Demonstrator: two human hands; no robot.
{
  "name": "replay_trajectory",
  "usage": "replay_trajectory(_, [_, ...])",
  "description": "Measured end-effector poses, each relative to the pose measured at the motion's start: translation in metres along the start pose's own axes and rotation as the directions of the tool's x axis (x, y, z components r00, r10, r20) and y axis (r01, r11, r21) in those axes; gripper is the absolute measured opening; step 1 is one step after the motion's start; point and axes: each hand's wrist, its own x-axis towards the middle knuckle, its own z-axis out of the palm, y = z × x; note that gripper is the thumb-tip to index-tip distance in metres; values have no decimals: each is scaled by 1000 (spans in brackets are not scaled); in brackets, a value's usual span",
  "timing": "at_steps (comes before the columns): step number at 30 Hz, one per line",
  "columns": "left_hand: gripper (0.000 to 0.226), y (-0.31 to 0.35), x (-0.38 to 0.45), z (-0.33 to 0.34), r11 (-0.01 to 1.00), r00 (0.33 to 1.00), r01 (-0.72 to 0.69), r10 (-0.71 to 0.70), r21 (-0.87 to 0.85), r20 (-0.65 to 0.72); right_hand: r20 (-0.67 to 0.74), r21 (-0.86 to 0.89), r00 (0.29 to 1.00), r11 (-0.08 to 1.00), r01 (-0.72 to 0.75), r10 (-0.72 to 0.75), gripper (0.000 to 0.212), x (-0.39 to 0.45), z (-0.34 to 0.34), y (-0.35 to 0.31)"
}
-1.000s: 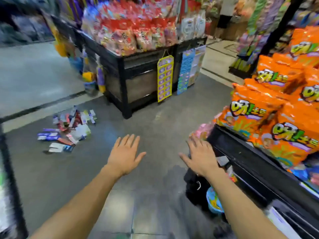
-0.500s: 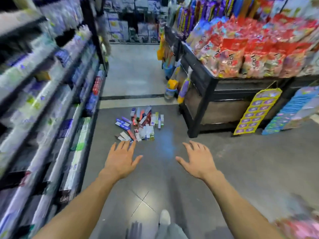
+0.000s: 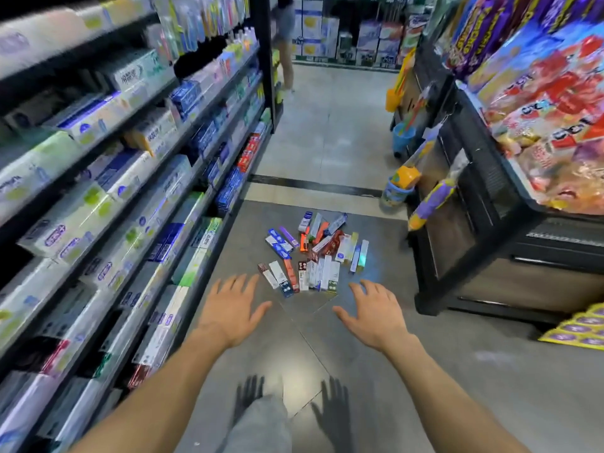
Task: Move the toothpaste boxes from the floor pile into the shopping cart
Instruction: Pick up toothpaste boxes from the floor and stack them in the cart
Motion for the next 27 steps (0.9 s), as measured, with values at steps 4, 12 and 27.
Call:
replay_trajectory(4, [98,-21,86,15,1000,998,14,-14,2,58,62,10,998,1000,-9,9,76,92,3,4])
replay_trajectory(12, [111,-51,286,72,997,990,6,5,-77,144,185,35,981,997,-67,60,75,296,57,16])
replay_trajectory(27, [85,-23,570,532,985,991,-48,68,-166,118,161,176,983,978,-115,86,85,598,488,57])
